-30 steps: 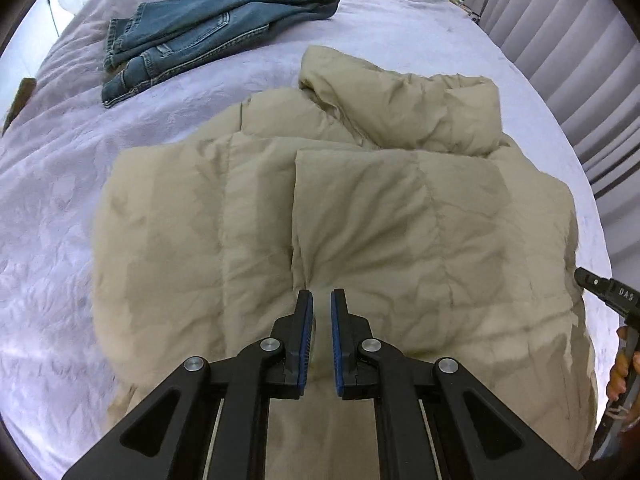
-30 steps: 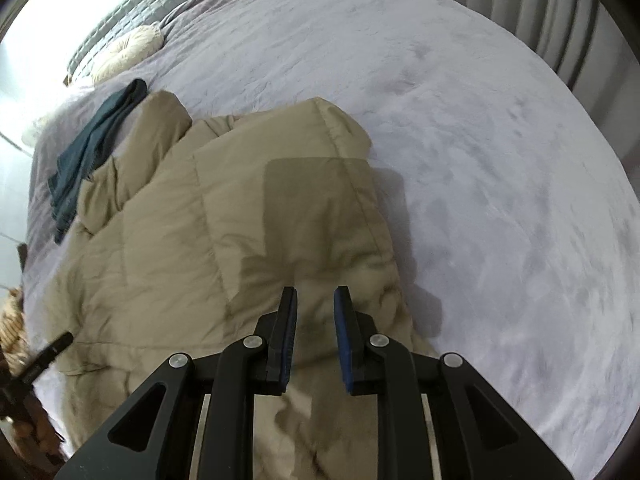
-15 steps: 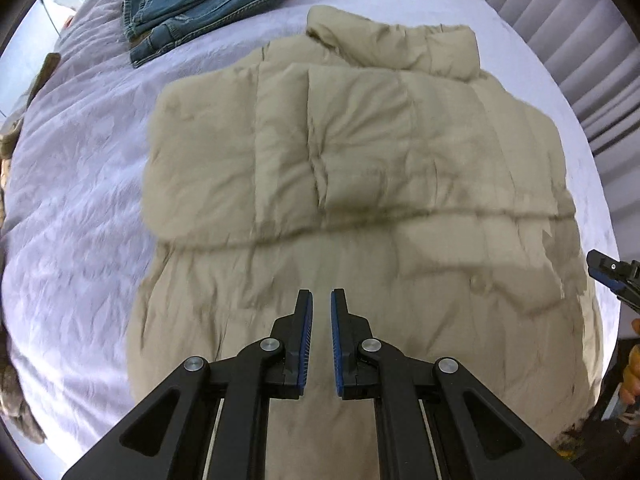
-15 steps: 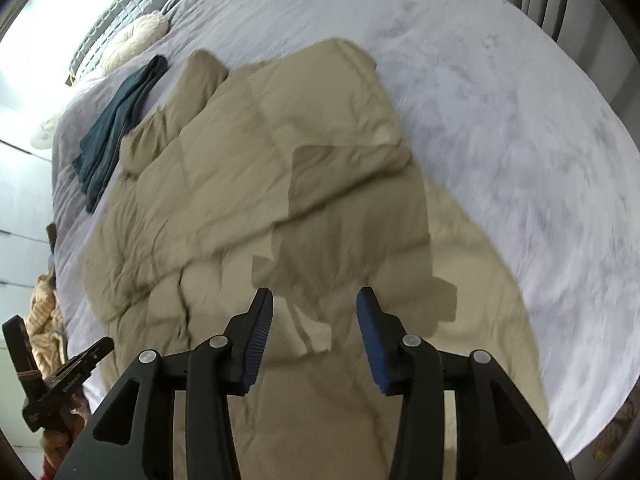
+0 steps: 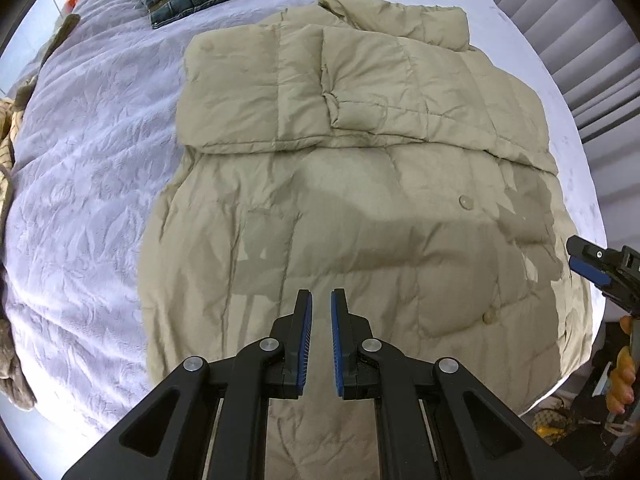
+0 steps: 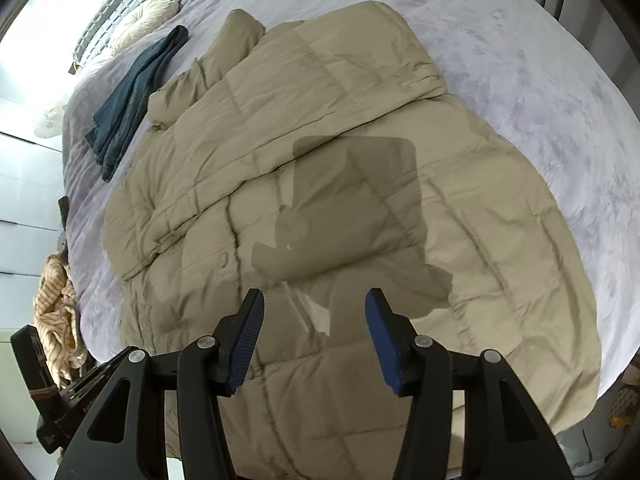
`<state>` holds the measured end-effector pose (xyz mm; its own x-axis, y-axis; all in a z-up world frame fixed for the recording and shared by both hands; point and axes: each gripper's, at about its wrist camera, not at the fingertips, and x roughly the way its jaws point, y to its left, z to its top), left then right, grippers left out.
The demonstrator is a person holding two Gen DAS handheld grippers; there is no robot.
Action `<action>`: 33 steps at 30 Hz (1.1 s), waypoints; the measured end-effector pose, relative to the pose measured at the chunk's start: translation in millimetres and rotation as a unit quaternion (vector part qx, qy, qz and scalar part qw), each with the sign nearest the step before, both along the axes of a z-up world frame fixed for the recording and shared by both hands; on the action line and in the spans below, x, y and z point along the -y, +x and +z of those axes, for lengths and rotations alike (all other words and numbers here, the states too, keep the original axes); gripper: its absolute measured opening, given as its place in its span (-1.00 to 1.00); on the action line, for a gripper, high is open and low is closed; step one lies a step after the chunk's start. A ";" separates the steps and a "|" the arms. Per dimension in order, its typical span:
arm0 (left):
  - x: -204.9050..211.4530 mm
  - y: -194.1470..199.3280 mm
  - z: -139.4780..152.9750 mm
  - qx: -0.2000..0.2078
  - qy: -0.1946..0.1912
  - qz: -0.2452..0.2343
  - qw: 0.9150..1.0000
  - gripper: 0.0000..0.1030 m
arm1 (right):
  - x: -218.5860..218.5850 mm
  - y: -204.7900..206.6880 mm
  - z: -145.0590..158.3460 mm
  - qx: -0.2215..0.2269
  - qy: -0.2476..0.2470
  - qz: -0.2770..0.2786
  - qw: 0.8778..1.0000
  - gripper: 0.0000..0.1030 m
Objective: Fold large clothes
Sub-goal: 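Open both tools and move them back over the khaki jacket hem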
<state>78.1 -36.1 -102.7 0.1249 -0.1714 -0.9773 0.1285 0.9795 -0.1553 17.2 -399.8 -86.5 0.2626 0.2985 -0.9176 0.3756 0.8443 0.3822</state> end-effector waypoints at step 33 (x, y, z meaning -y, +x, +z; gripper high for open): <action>-28.6 -47.7 14.0 0.052 0.059 0.060 0.995 0.97 | 7.4 -45.6 22.0 0.037 0.076 -0.005 0.996 0.75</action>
